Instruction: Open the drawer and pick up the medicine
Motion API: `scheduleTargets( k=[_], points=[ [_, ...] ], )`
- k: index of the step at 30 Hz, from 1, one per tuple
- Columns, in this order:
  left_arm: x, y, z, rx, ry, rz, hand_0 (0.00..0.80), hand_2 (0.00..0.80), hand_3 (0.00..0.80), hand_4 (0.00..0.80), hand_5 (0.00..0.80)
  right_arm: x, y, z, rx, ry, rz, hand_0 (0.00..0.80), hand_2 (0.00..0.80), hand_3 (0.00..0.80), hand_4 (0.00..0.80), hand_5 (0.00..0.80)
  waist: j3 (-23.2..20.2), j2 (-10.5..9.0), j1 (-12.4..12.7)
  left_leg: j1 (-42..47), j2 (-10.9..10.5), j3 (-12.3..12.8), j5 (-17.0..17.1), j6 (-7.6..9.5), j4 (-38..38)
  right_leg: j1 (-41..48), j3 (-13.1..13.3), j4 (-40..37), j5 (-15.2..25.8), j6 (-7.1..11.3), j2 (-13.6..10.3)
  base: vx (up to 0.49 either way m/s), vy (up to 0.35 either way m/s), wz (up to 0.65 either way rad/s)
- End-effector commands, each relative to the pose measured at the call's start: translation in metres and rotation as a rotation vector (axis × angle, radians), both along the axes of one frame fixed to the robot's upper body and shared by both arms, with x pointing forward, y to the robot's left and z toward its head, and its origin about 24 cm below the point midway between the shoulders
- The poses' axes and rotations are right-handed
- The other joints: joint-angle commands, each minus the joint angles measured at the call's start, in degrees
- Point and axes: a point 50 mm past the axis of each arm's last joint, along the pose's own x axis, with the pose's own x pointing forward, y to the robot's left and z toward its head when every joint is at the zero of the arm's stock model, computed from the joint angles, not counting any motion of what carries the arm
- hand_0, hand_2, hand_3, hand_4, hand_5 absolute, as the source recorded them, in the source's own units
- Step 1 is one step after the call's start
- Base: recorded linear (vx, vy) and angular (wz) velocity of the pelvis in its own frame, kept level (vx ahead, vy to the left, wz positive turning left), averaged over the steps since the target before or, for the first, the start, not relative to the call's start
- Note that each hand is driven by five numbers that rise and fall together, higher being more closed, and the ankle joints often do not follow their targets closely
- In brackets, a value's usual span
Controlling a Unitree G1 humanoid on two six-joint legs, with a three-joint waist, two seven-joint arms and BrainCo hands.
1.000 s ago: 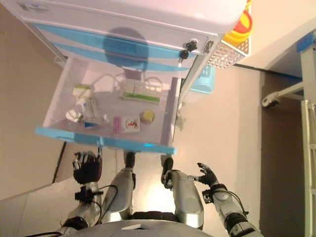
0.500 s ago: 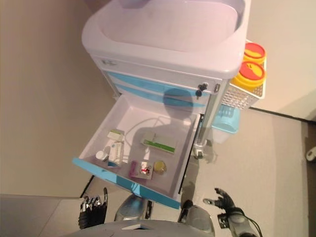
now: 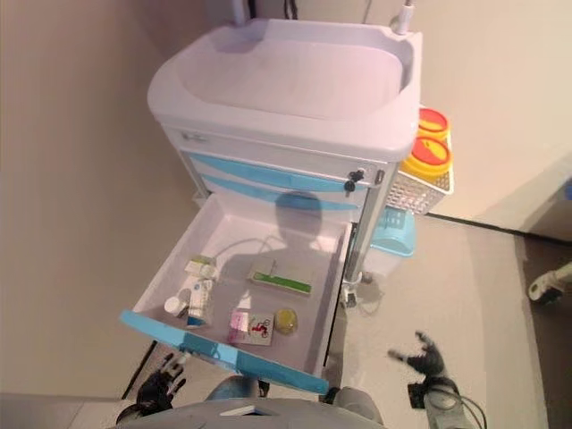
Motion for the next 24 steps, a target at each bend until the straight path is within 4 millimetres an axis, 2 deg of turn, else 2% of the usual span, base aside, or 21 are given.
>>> scheduleTargets(
  k=[1,3,6,10,12,18,21,24],
  points=[
    [0.004,-0.010,-0.003,0.127,0.080,-0.281,0.000,0.000,0.000,0.000,0.000,0.071,0.010,0.072,-0.137,-0.367,0.119,0.000,0.000,0.000,0.000,0.000,0.76,-0.61,-1.76,1.06,-4.47,0.95,-3.84,3.44,1.38,5.08,3.17,-9.45,8.11,1.81,0.43,-0.038,0.105,-0.47],
    [0.005,-0.017,-0.006,0.085,0.103,-0.278,0.000,0.000,0.000,0.000,0.000,0.093,0.028,0.106,-0.199,-0.522,0.243,0.000,0.000,0.000,0.000,0.000,0.16,-0.32,-2.68,1.94,-4.48,1.75,-3.75,3.82,-0.47,4.91,4.12,-10.23,8.45,2.22,0.52,-0.048,0.096,-0.44],
    [0.000,-0.023,-0.010,0.049,0.147,-0.252,0.000,0.000,0.000,0.000,0.000,0.109,0.061,0.146,-0.286,-0.726,0.459,0.000,0.000,0.000,0.000,0.000,-0.99,-0.36,-3.01,2.40,-4.28,2.88,-3.31,4.07,-2.93,4.53,4.75,-11.52,9.11,2.93,0.46,-0.069,0.051,-0.26],
    [-0.011,-0.028,-0.016,0.026,0.221,-0.273,0.000,0.000,0.000,0.000,0.000,0.115,0.089,0.172,-0.364,-0.813,0.725,0.000,0.000,0.000,0.000,0.000,-2.11,-0.87,-2.49,2.75,-3.97,3.67,-2.34,3.82,-5.59,4.35,4.55,-13.06,9.91,3.49,0.46,-0.063,0.007,-0.15],
    [-0.018,-0.028,-0.018,0.005,0.265,-0.258,0.000,0.000,0.000,0.000,0.000,0.117,0.105,0.185,-0.461,-0.830,0.908,0.000,0.000,0.000,0.000,0.000,-2.75,-1.45,-1.96,2.80,-3.97,3.97,-2.12,3.77,-6.53,4.29,4.51,-13.89,10.23,3.63,0.42,-0.062,0.006,0.01],
    [-0.019,-0.018,-0.017,-0.002,0.299,-0.235,0.000,0.000,0.000,0.000,0.000,0.125,0.137,0.203,-0.661,-0.793,1.227,0.000,0.000,0.000,0.000,0.000,-3.30,-2.39,-0.05,2.53,-4.28,3.54,-2.15,4.10,-6.84,4.15,3.90,-14.34,10.55,3.93,-0.06,-0.048,0.002,0.03],
    [-0.013,-0.015,-0.016,0.002,0.296,-0.228,0.000,0.000,0.000,0.000,0.000,0.129,0.150,0.197,-0.722,-0.738,1.341,0.000,0.000,0.000,0.000,0.000,-3.40,-2.75,1.29,2.55,-4.44,2.85,-2.14,4.24,-7.13,4.48,3.01,-14.66,10.60,4.07,-0.27,-0.018,-0.009,0.09],
    [-0.010,-0.013,-0.015,0.011,0.288,-0.246,0.000,0.000,0.000,0.000,0.000,0.131,0.158,0.183,-0.783,-0.645,1.430,0.000,0.000,0.000,0.000,0.000,-3.58,-3.05,2.64,2.32,-4.55,1.79,-2.01,4.27,-7.35,4.63,2.19,-14.96,10.75,4.20,-0.40,-0.001,-0.021,0.18]
  ],
)
